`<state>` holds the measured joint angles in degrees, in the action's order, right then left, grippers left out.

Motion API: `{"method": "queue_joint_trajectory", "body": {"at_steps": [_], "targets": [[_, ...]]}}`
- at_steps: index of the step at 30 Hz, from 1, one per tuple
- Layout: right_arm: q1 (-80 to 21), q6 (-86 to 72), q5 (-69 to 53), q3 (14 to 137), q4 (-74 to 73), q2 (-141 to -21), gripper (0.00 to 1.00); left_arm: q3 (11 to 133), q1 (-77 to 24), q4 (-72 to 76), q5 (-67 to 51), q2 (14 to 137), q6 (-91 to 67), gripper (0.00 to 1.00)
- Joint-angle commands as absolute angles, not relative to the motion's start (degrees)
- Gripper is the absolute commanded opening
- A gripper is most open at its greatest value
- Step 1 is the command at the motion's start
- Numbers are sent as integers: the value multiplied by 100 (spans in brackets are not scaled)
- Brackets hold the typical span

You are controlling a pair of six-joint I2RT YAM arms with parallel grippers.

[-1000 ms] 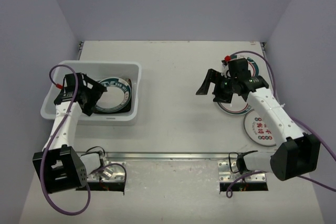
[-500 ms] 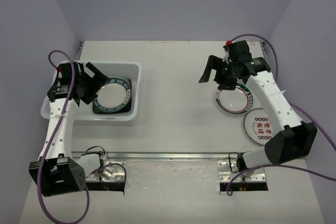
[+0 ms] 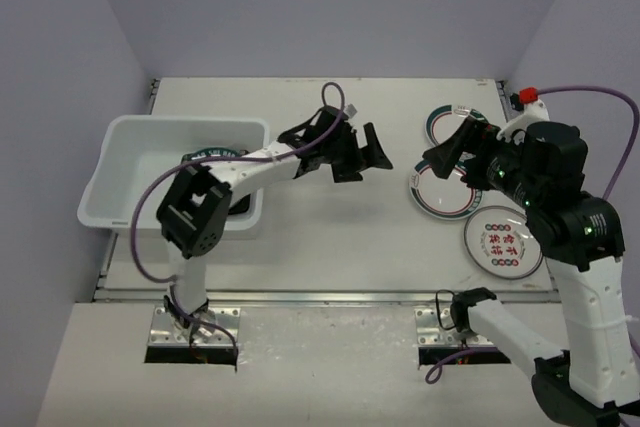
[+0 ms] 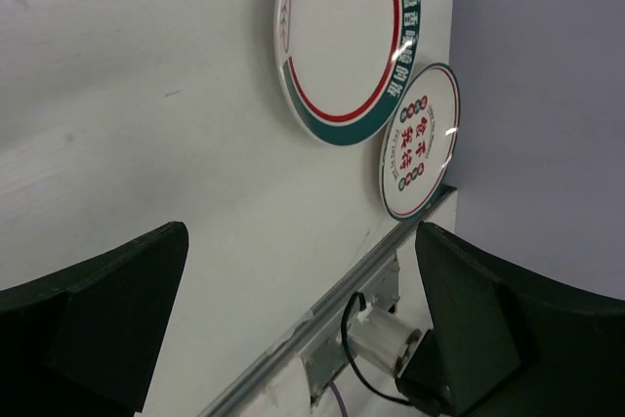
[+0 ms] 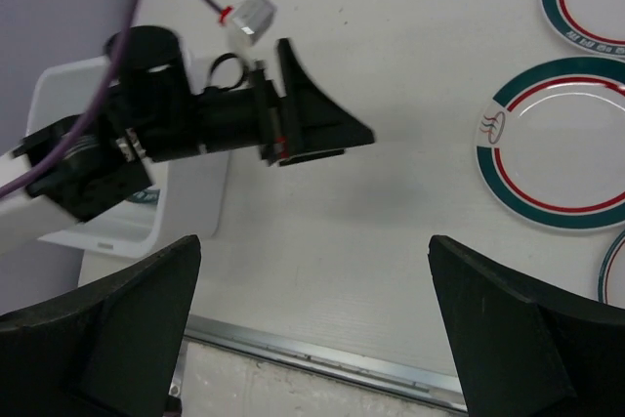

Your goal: Place the plates into the plastic bin on the countertop

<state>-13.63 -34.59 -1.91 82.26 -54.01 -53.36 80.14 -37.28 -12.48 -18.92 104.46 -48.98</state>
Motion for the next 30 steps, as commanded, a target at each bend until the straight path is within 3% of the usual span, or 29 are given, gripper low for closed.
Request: {"method": "queue_joint_trajectory", "body": {"at_steps": [1,9,15,20,21,26,29,30], "targets": [[-1354,-3770,-608,7656,-5343,-5042,99,9171,-4129,-438,-2203,11931,-5499,100],[-1356,-3814,-778,7299,-5452,-4589,99,10286,-4219,-247,-2221,13697,-5894,96],[-1354,-3885,-1028,7181,-5432,-4474,99,10969,-4236,-360,-2355,14581,-6109,80],[-1354,-3917,-1180,7161,-5432,-4398,99,11654,-4203,-524,-2422,15185,-6140,47],[-1354,-3889,-1186,7155,-5432,-4364,99,11942,-4186,-799,-2433,15397,-6042,34],[-1354,-3795,-1114,7107,-5519,-4287,99,12018,-4149,-547,-2548,15519,-5876,22],[-1356,-3750,-1134,7069,-5514,-4286,99,12062,-4148,-159,-2821,15565,-5865,2],[-1354,-3735,-1137,7054,-5517,-4298,99,12029,-4145,-146,-2849,15505,-5812,0]]}}
